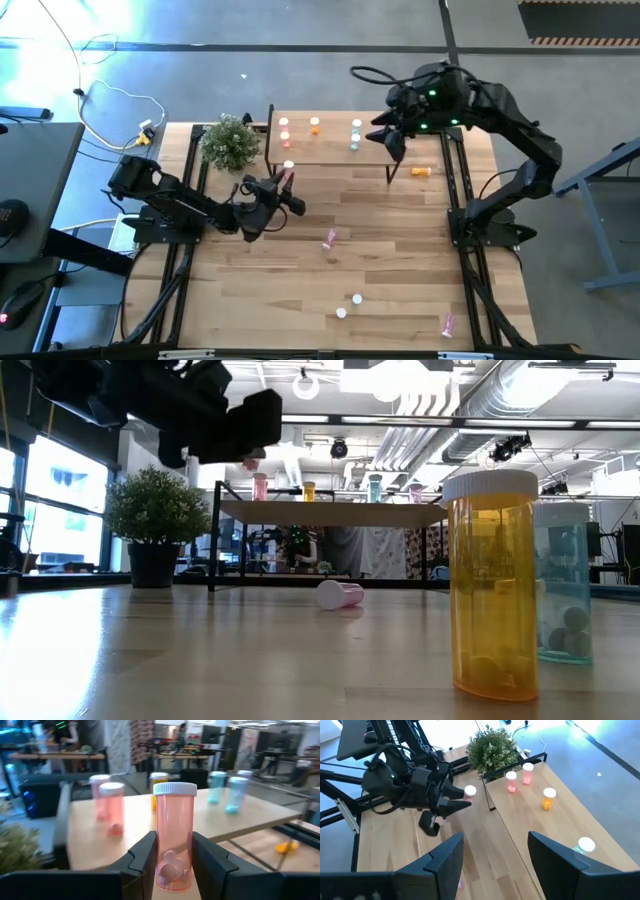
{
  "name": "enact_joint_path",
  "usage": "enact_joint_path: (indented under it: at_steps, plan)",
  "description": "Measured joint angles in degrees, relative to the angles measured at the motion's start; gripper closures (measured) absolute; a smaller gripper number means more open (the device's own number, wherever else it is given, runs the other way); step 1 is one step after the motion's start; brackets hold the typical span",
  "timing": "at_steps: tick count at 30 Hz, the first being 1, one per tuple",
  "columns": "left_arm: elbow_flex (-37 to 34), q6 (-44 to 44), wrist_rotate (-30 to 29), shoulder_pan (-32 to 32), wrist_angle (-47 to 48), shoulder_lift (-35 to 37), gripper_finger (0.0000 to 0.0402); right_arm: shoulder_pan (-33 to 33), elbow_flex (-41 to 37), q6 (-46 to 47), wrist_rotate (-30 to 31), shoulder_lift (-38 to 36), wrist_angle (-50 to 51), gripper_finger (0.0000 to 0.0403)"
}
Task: Pick and place medicine bottles onto shelf by color
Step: Put the pink pill bottle on the shelf aligned with the other pink pill bottles
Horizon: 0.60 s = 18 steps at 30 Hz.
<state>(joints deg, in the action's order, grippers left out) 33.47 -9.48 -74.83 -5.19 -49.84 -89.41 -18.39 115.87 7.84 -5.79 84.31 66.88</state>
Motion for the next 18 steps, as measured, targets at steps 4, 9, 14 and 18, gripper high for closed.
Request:
enact_joint_path:
  at_steps: [4,9,14,18]
  plan:
    - [0.1,9.0,4.0,0.7,-7.7,0.0,0.0303,0.0,0.0,0.7,-2.3,3.5,-2.2,0.0192]
    - [0.1,14.3,7.6,1.6,-13.6,0.0,0.0303,0.0,0.0,0.7,-4.2,7.8,-5.6,0.0192]
    - [0.1,15.4,11.6,2.1,-17.1,0.0,0.0303,0.0,0.0,1.5,-7.5,12.2,-8.3,0.0192]
    - [0.1,15.7,16.2,3.0,-17.7,0.0,0.0303,0.5,0.0,4.3,-10.7,15.2,-11.1,0.0192]
